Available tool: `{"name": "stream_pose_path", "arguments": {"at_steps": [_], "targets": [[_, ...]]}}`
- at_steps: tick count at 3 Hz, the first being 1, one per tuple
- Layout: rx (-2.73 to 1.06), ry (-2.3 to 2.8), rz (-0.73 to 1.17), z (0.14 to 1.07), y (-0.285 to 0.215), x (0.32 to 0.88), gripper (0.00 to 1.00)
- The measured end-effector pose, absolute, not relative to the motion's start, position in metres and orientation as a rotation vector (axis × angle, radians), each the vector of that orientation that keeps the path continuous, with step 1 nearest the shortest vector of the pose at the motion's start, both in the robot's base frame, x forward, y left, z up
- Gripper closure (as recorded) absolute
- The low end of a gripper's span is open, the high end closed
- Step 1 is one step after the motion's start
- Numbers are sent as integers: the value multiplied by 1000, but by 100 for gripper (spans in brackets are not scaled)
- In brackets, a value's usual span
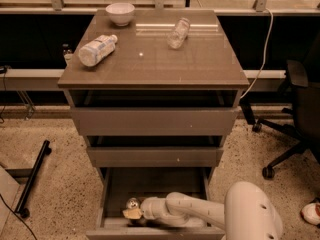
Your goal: Pick 7up can from bottom drawer and place on counter
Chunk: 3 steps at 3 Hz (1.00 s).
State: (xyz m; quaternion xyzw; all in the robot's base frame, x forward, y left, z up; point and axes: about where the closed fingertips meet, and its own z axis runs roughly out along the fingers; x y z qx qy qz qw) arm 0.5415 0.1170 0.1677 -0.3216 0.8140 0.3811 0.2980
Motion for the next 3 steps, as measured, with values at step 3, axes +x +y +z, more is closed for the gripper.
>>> {"name": "stream_pose_path", "arguments": {"at_steps": [3], "targets": [[-1070, 2153, 1076, 304, 50, 531, 100]]}}
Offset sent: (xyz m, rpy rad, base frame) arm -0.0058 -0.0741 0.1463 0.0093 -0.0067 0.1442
